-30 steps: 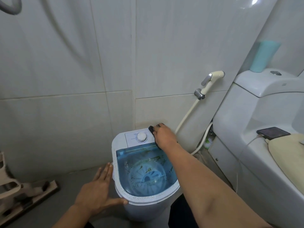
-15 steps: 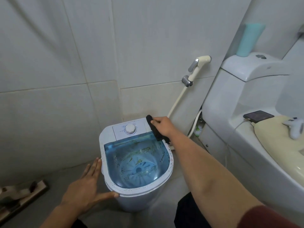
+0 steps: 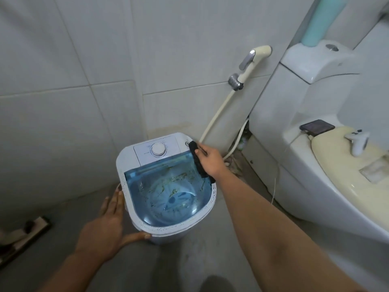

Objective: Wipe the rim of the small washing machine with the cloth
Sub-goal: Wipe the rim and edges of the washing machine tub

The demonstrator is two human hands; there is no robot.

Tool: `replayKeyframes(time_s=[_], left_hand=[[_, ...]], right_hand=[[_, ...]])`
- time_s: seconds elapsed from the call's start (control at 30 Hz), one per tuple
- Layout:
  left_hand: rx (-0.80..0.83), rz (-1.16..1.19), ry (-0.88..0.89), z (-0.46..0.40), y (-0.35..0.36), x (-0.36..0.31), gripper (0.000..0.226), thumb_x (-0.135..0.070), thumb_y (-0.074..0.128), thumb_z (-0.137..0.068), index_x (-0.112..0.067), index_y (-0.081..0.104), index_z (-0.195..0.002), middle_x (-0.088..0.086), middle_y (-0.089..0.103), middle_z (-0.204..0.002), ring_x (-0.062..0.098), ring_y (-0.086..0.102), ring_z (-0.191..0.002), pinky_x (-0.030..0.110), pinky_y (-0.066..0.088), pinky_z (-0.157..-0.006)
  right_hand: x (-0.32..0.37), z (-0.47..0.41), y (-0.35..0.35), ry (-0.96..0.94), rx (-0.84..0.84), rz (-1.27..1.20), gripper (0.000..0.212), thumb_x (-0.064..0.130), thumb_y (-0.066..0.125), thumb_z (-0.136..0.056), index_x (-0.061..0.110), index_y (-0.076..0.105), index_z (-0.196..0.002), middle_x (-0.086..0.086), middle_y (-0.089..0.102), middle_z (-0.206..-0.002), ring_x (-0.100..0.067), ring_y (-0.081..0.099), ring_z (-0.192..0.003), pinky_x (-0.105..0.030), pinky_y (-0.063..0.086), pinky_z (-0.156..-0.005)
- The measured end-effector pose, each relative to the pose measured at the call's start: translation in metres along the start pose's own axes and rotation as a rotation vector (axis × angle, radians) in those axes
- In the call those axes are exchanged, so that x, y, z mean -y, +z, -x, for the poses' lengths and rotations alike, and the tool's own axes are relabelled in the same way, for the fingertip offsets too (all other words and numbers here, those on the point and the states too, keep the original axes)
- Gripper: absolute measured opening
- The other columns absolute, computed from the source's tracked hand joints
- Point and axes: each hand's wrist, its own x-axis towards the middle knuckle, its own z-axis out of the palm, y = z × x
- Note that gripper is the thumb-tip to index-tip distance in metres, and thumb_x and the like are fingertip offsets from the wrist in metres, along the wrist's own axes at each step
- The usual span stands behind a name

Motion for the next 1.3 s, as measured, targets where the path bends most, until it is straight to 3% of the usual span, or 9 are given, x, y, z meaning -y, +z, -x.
replayKeyframes(time_s=[0.13, 0.2, 0.3, 0.47, 0.63, 0.77, 0.9, 1.13, 1.3], left_hand=[[-0.062, 0.001, -0.011, -0.001, 0.013, 0.002, 0.153, -0.111, 0.026, -0.045, -0.02, -0.017, -0.159, -0.009, -0.018, -0.166, 0.013, -0.007, -0.155, 0.042, 0.035, -0.119], [-0.076, -0.012, -0.019, 0.001, 0.014, 0.0, 0.15, -0.111, 0.028, -0.046, -0.023, -0.016, -0.159, -0.01, -0.016, -0.166, 0.014, -0.003, -0.156, 0.044, 0.034, -0.12], [-0.092, -0.042, -0.027, 0.002, 0.013, -0.004, 0.149, -0.111, 0.029, -0.047, -0.023, -0.015, -0.16, -0.007, -0.01, -0.168, 0.018, 0.003, -0.157, 0.045, 0.029, -0.123], [-0.068, -0.062, -0.035, 0.003, 0.009, -0.012, 0.145, -0.106, 0.039, -0.054, -0.023, -0.016, -0.159, -0.002, -0.008, -0.169, 0.022, 0.007, -0.157, 0.044, 0.025, -0.124], [-0.072, -0.068, -0.052, 0.003, 0.011, -0.01, 0.146, -0.108, 0.039, -0.05, -0.027, -0.017, -0.159, -0.003, -0.006, -0.169, 0.02, 0.011, -0.156, 0.044, 0.028, -0.123], [-0.061, -0.073, -0.058, 0.002, 0.01, -0.012, 0.148, -0.108, 0.041, -0.049, -0.027, -0.017, -0.159, -0.001, -0.005, -0.17, 0.02, 0.008, -0.157, 0.044, 0.025, -0.124], [-0.057, -0.113, -0.074, 0.0, 0.011, -0.011, 0.149, -0.109, 0.039, -0.048, -0.025, -0.015, -0.16, -0.002, -0.005, -0.17, 0.019, 0.006, -0.157, 0.045, 0.026, -0.124], [-0.068, -0.116, -0.07, 0.001, 0.014, -0.007, 0.148, -0.108, 0.038, -0.05, -0.026, -0.018, -0.159, -0.004, -0.008, -0.17, 0.02, 0.004, -0.157, 0.047, 0.028, -0.123], [-0.06, -0.11, -0.065, 0.002, 0.015, -0.009, 0.151, -0.109, 0.033, -0.047, -0.02, -0.016, -0.159, 0.0, -0.007, -0.17, 0.023, 0.004, -0.157, 0.047, 0.025, -0.124]], right_hand=[[-0.012, -0.002, 0.003, -0.043, 0.0, -0.075, 0.024, 0.027, 0.052, -0.103, 0.028, 0.071, -0.117, -0.01, 0.075, -0.091, -0.031, 0.072, -0.08, -0.04, 0.062, -0.072], [-0.018, -0.003, 0.002, -0.072, 0.013, -0.107, 0.023, 0.028, 0.051, -0.103, 0.029, 0.071, -0.115, -0.008, 0.074, -0.09, -0.033, 0.072, -0.084, -0.045, 0.062, -0.077], [-0.027, 0.003, -0.004, -0.113, -0.001, -0.112, 0.027, 0.032, 0.053, -0.103, 0.022, 0.074, -0.116, -0.004, 0.077, -0.103, -0.026, 0.071, -0.1, -0.039, 0.055, -0.096], [-0.049, 0.019, -0.013, -0.069, -0.002, -0.169, 0.03, 0.037, 0.053, -0.102, 0.021, 0.073, -0.085, 0.003, 0.072, -0.081, -0.016, 0.064, -0.079, -0.039, 0.054, -0.086], [-0.056, 0.026, -0.013, -0.11, -0.037, -0.14, 0.034, 0.034, 0.051, -0.104, 0.008, 0.071, -0.094, -0.012, 0.075, -0.088, -0.022, 0.063, -0.079, -0.038, 0.053, -0.081], [-0.056, 0.027, -0.011, -0.112, -0.062, -0.147, 0.035, 0.032, 0.053, -0.103, 0.004, 0.068, -0.089, -0.02, 0.072, -0.086, -0.021, 0.057, -0.074, -0.043, 0.054, -0.08], [-0.055, 0.029, -0.007, -0.111, -0.078, -0.119, 0.034, 0.033, 0.051, -0.102, 0.006, 0.067, -0.09, -0.016, 0.072, -0.085, -0.036, 0.066, -0.085, -0.043, 0.053, -0.08], [-0.055, 0.041, -0.003, -0.147, -0.139, -0.081, 0.034, 0.035, 0.048, -0.104, 0.01, 0.065, -0.088, -0.012, 0.07, -0.083, -0.032, 0.065, -0.081, -0.045, 0.053, -0.077], [-0.062, 0.067, 0.004, -0.196, -0.226, -0.05, 0.03, 0.033, 0.045, -0.104, 0.016, 0.068, -0.112, -0.007, 0.073, -0.101, -0.028, 0.067, -0.096, -0.034, 0.049, -0.077]])
